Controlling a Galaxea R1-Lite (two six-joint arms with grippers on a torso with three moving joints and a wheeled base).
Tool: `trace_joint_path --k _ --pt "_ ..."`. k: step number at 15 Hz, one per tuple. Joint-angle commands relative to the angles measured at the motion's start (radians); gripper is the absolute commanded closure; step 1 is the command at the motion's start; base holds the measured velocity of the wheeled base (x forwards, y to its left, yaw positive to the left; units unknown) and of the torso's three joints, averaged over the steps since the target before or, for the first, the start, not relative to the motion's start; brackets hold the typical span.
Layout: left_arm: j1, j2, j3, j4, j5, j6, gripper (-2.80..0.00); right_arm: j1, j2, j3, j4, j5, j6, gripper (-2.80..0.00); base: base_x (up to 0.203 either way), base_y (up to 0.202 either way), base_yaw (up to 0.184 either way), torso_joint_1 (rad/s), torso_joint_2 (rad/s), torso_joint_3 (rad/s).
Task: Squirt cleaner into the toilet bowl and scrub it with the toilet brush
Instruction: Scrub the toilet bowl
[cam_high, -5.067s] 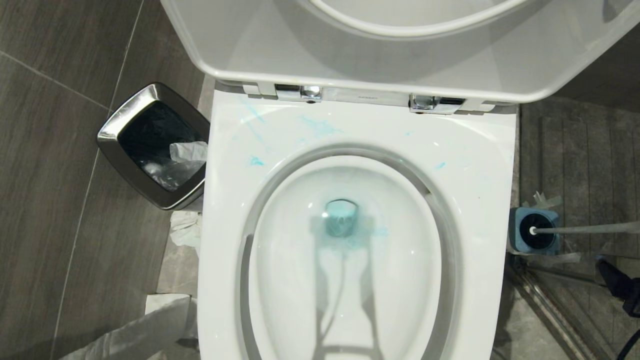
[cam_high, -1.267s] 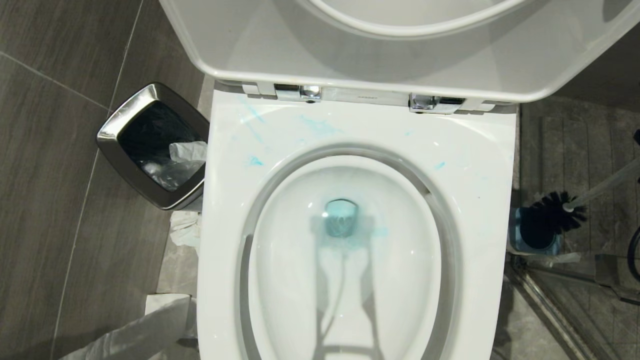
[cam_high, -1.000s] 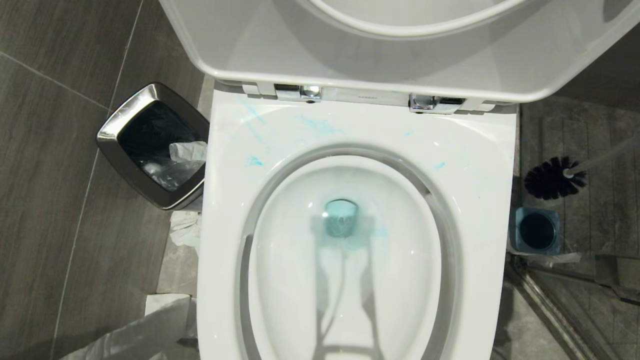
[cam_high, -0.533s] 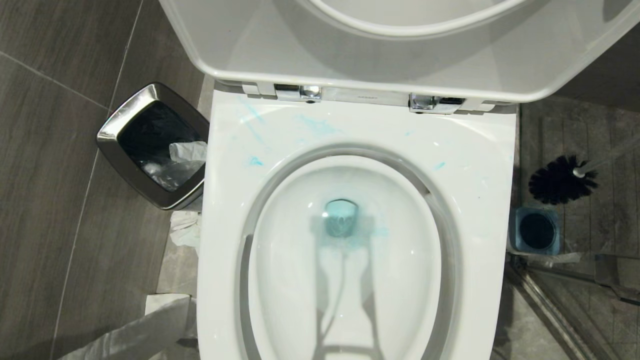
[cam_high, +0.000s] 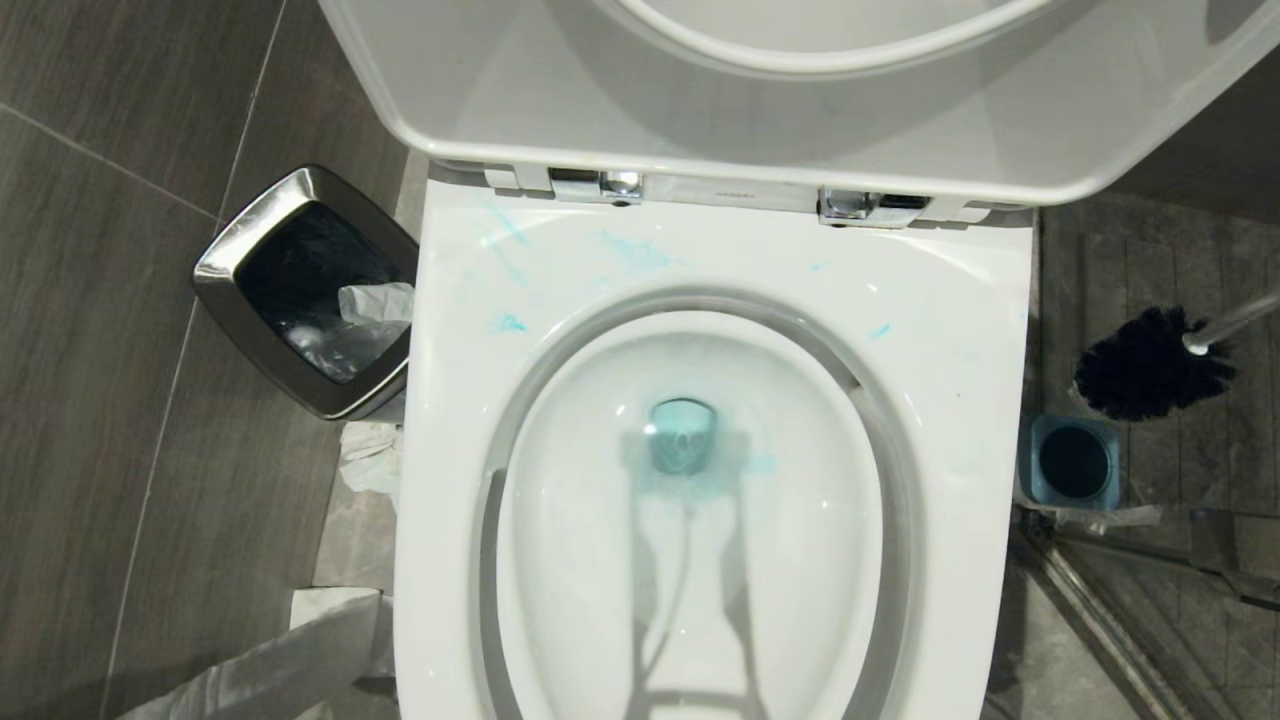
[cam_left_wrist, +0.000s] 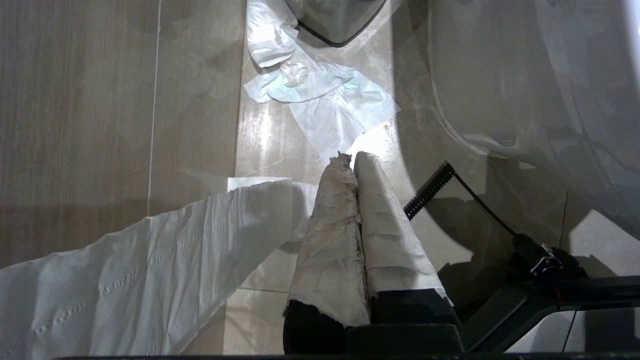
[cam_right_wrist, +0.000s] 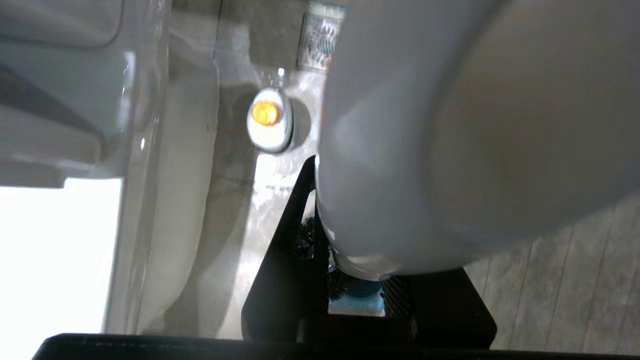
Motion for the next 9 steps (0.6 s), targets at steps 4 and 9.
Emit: trace_joint_path --k 4,9 --pt "0.000 0.002 0.002 0.001 0.006 -0.004 0.00 0.000 -0.012 -0.043 0.017 0.001 -0.005 0.00 0.000 0.000 0.000 0.000 0.00 0.000" --pt "0.000 0.002 0.002 0.001 0.012 -0.010 0.00 0.020 -0.042 -0.090 0.090 0.001 -0.005 0.00 0.000 0.000 0.000 0.000 0.00 0.000"
